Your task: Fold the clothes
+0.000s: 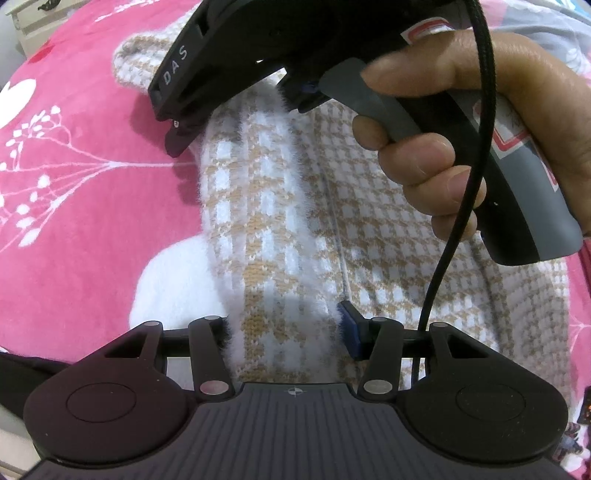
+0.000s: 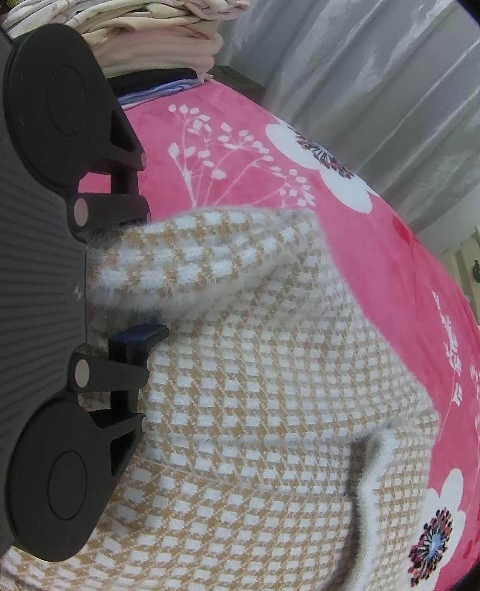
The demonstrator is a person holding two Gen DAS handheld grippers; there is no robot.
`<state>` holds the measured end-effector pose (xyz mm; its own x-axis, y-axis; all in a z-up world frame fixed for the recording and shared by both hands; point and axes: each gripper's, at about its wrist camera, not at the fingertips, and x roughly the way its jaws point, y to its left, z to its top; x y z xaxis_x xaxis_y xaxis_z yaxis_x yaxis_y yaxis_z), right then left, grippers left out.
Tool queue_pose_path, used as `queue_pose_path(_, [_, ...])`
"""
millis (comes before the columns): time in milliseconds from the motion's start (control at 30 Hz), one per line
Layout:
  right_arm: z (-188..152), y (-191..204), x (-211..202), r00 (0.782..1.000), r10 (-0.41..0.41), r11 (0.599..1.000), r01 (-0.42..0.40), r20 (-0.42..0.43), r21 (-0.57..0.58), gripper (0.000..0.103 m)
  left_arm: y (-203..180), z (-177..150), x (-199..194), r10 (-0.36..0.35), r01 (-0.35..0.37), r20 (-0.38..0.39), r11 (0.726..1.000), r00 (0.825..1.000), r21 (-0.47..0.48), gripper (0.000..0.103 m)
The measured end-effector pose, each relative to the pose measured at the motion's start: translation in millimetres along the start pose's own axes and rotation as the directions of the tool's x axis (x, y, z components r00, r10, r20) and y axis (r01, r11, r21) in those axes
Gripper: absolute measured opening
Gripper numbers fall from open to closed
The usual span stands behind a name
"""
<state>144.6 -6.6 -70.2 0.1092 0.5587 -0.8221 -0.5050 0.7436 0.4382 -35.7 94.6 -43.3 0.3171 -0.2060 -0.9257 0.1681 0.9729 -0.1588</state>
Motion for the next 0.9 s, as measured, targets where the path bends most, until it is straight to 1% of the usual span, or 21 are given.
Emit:
queue_pose_path(200, [2, 1, 1, 1.0, 0.013, 1.0, -0.013, -0.002, -0.016, 0.05, 3, -3, -3, 0.006, -0.006, 0.001, 1.0, 1.0, 0.001, 0.049])
queue_pose_path(367, [4, 5, 2, 1.0, 0.009, 0.999, -0.009, -0.006, -0.036, 0.056, 6, -6, -6, 0.01, -0.01, 0.002, 1.0, 1.0, 0.006, 0.049])
queue_pose_path(433, [4, 7, 3, 1.0, 0.01, 0.999, -0.01, -0.007, -0.041, 0.06, 8, -7, -7, 0.011, -0.011, 0.002, 1.0, 1.0, 0.008, 0.049])
queue_pose_path(767, [3, 18, 7, 1.0, -0.005, 0.997, 0.004, -0.013, -0.08, 0.073, 16, -10, -12, 0.013, -0.013, 0.002, 1.0, 1.0, 0.01, 0.049])
queue_pose_path(900, [2, 23, 9, 1.0, -0.004, 0.995, 0.002, -0.017, -0.101, 0.081, 19, -11, -14, 0.014, -0.014, 0.003, 1.0, 1.0, 0.012, 0.049])
